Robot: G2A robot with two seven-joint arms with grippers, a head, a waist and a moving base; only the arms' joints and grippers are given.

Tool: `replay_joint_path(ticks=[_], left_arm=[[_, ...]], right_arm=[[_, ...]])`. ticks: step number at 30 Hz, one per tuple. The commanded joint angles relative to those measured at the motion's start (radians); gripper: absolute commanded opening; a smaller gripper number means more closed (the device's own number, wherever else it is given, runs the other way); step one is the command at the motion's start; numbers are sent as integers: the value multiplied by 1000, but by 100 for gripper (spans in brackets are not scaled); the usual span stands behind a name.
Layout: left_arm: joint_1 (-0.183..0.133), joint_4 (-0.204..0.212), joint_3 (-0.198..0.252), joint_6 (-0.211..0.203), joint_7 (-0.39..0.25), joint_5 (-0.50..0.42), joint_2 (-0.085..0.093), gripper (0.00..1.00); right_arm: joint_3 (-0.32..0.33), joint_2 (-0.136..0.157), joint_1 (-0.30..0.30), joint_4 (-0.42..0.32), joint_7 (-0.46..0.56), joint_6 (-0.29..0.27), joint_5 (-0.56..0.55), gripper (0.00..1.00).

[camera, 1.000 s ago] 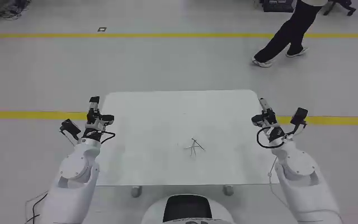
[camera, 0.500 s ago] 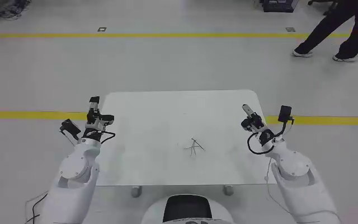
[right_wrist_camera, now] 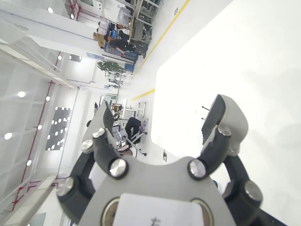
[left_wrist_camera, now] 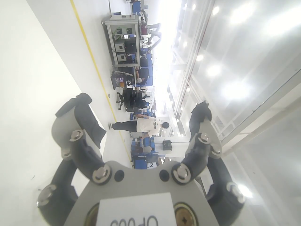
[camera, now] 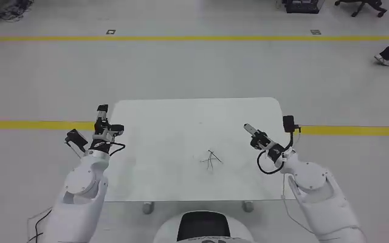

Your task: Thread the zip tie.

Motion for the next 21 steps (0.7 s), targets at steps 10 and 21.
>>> replay_joint_path(ticks=[10, 21], left_arm=[[0, 0, 0, 0, 0, 0, 0, 100], [0, 0, 0, 0, 0, 0, 0, 100]], right_arm=[[-133, 3, 117, 28, 162, 152, -216, 100], [-133, 3, 117, 28, 162, 152, -216, 100]])
